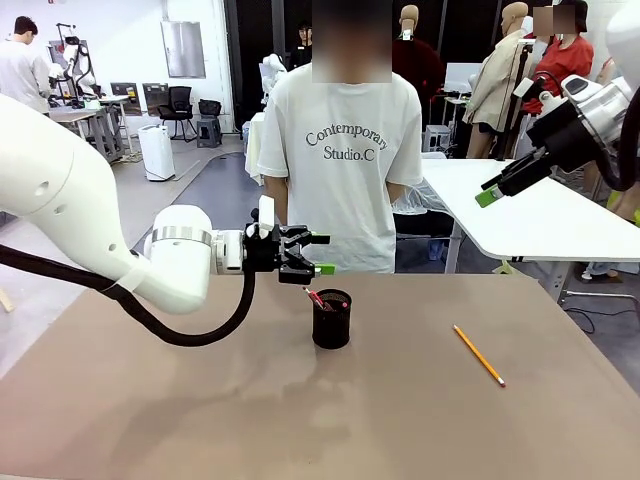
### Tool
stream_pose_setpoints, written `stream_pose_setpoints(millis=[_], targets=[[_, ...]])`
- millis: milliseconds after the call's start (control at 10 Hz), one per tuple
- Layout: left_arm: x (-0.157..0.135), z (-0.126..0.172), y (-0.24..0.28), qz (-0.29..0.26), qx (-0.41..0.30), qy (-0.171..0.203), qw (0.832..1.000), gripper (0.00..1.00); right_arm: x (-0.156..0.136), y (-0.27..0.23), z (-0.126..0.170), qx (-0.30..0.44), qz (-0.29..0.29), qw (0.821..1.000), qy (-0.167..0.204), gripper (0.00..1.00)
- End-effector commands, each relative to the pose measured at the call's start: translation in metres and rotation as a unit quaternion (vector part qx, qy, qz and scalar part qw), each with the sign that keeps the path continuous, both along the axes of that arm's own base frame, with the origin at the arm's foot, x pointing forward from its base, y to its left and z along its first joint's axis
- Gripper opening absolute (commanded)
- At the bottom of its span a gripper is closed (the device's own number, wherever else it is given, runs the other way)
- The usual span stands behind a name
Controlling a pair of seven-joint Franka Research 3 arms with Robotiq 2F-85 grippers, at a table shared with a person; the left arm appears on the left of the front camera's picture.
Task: Place the pens into the pen holder.
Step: Pick up a writing instrument from the table and place it into the Pen holder.
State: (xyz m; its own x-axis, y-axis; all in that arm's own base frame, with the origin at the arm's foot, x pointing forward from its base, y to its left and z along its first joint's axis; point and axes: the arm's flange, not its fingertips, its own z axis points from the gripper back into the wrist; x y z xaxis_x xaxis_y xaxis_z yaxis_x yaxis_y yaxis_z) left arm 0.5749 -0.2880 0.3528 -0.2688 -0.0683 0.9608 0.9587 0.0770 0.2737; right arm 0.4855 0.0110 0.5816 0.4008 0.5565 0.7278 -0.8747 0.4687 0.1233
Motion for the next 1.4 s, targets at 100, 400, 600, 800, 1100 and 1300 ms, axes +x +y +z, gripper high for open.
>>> stream_pose_setpoints(millis=[100,400,600,800,1100,1300], targets=[[0.001,0.001,0.001,0.001,0.0,-0.001,1.0,1.0,0.0,0.001,0.002,0.008,0.001,1.0,-0.001,1.0],[0.001,0.001,0.001,0.001,0.0,-0.001,1.0,1.0,0.0,0.001,0.002,0.008,0.001,1.0,-0.001,1.0],[0.0,0.0,0.0,0.0,0.0,0.0,1.0,1.0,0.0,0.001,0.002,0.008,0.001,1.0,-0.001,1.0],[-0.008,0.027,0.021,-0.023,0.037,0.02,0.999,1.0,0.0,0.001,0.002,0.008,0.001,1.0,-0.001,1.0],[-0.016,0.057,0.057,-0.029,0.082,0.014,0.996,1.0,0.0,0.001,0.002,0.008,0.001,1.0,-0.001,1.0],[-0.024,0.082,0.074,-0.025,0.132,0.009,0.991,1.0,0.0,0.001,0.002,0.008,0.001,1.0,-0.001,1.0]])
